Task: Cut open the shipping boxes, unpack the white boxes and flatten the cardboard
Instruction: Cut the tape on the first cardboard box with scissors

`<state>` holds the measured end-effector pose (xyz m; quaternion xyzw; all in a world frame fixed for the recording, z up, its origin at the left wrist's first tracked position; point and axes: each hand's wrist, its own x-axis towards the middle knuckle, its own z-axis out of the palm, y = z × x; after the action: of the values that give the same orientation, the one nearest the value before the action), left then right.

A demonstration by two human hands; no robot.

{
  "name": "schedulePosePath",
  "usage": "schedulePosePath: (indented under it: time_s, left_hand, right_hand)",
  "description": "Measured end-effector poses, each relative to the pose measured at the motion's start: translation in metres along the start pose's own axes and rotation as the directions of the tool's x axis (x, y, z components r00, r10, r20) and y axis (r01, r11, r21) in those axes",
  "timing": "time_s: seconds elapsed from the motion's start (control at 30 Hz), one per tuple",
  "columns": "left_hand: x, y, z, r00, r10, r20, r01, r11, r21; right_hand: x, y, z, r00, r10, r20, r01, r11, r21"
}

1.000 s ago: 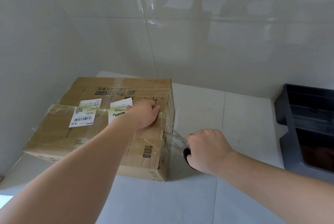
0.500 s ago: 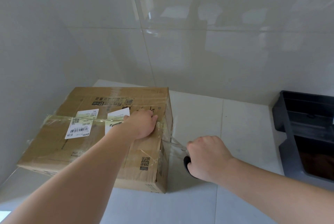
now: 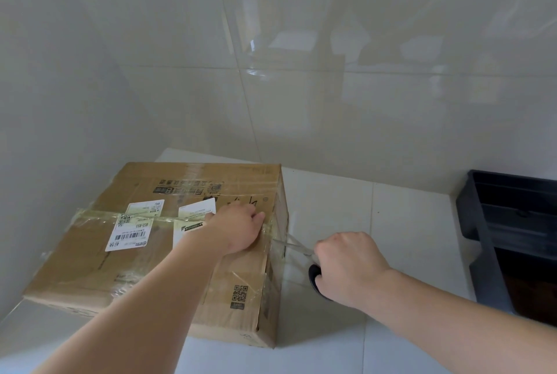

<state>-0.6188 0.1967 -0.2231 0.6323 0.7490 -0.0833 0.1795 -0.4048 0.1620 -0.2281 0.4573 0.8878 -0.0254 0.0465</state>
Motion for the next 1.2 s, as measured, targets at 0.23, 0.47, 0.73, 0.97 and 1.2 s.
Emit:
schedulePosePath:
  time_s: [0.23,0.47,0.73,0.97,1.2]
  left_hand:
    - [0.002,-0.001,0.001,0.999,-0.009,-0.053,0.003,0.994,-0.111]
    - [0.002,0.004,0.004,0.999,-0.017,0.028,0.020,0.994,-0.110]
    - [0.001,0.002,0.002,0.998,-0.022,0.055,0.029,0.990,-0.135]
    - [0.000,0.001,0.001,0.997,-0.008,0.071,0.016,0.994,-0.112]
    - [-0.007,-0.002,0.002,0.995,0.023,0.095,-0.012,0.994,-0.112]
  right_hand:
    - [0.017,0.026,0.001,0.995,-0.096,-0.027,0.095,0.995,-0.027]
    - [0.037,0.041,-0.005,0.977,-0.204,-0.066,0.205,0.979,0.001]
    - [0.051,0.042,-0.006,0.971,-0.236,-0.042,0.239,0.969,0.069]
    - [0.068,0.059,-0.016,0.942,-0.336,-0.002,0.336,0.942,0.002]
    - [0.091,0.070,-0.027,0.851,-0.523,0.049,0.524,0.841,-0.134]
